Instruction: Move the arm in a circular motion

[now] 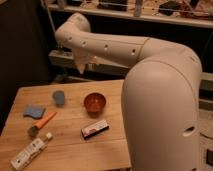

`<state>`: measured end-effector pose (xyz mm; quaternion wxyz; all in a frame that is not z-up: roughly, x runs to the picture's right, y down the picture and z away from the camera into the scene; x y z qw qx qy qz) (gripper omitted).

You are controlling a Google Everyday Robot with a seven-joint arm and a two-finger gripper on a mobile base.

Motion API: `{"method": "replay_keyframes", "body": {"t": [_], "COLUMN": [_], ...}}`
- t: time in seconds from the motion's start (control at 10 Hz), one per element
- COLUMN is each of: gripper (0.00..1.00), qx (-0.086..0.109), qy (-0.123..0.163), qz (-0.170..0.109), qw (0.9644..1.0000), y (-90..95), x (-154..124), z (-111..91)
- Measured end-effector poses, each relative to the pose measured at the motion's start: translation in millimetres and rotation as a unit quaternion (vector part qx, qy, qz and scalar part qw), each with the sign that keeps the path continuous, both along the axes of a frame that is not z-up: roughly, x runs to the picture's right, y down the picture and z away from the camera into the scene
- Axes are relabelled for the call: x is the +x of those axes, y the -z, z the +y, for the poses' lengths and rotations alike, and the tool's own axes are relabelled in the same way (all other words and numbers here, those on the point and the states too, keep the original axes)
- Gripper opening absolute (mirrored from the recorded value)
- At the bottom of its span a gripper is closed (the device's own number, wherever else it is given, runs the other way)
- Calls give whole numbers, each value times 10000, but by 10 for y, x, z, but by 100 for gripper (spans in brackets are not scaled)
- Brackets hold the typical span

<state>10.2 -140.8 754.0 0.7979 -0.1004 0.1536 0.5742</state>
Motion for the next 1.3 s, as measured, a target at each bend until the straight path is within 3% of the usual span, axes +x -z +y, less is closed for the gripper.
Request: {"method": "replay_keyframes", "body": {"t": [0.1, 0.2, 0.4, 0.6, 0.8, 0.9, 1.1, 1.3], "gripper": [65, 65, 65, 65, 65, 65, 65, 65], "qx": [-78, -212, -368, -471, -443, -400, -504, -828], "qy": [-364, -899, -1756, -2281, -2539, -2601, -2451, -2101], "qz": [235, 603, 1262, 1700, 1814, 1837, 1653, 1421], "qw": [9990, 9939, 9756, 9575, 9490, 9471, 9540, 9638], "y": [-28, -12, 228, 597, 928, 1175, 1470, 1780], "x": [397, 1001, 2070, 2709, 2797, 2668, 2033, 1237], "z": [46, 182, 516, 916, 1317, 1683, 2357, 3228]}}
